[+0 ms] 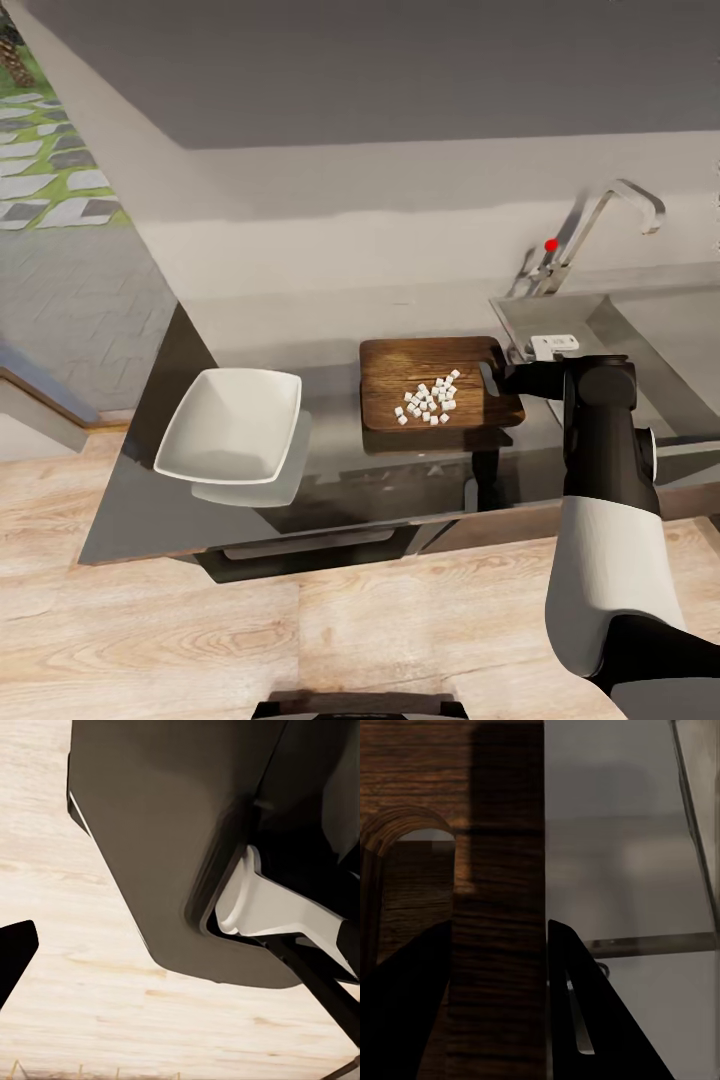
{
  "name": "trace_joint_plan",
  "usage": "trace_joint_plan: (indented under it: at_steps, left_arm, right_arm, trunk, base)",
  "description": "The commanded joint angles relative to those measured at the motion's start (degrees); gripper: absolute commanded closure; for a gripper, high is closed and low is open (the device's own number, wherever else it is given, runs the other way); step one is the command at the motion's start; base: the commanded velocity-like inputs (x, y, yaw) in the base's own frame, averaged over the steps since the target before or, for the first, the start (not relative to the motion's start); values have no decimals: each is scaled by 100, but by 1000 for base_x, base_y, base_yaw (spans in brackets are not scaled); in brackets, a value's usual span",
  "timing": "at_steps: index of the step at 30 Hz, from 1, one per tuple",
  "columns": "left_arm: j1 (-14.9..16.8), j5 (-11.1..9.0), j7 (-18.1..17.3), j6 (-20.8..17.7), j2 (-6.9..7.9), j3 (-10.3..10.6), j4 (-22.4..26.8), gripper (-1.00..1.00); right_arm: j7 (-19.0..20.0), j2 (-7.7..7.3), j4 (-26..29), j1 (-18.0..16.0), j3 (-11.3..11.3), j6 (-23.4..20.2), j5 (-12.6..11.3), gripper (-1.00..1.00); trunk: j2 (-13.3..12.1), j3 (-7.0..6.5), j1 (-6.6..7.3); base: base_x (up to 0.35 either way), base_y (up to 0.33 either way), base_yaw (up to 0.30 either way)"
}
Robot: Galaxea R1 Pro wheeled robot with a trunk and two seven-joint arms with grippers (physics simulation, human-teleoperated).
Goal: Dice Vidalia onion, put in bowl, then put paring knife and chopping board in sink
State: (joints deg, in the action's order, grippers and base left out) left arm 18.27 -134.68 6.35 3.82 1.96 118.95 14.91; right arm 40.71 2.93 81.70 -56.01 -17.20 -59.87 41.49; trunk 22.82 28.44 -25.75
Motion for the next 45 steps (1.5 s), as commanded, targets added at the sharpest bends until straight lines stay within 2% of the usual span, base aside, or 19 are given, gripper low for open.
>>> trace_joint_plan:
  at_steps: [1,45]
  left_arm:
    - [10,-32,33,40,6,41,29,-100]
    - [1,-32,33,42,6,41,30,-100]
  right_arm:
    - [56,6,4,-6,-12,-13,52,100]
    - [56,6,4,-6,-12,-13,54,100]
  trunk:
    - [10,0,-4]
    - [10,-139,-4]
  base:
    - [0,0,0]
    - [0,0,0]
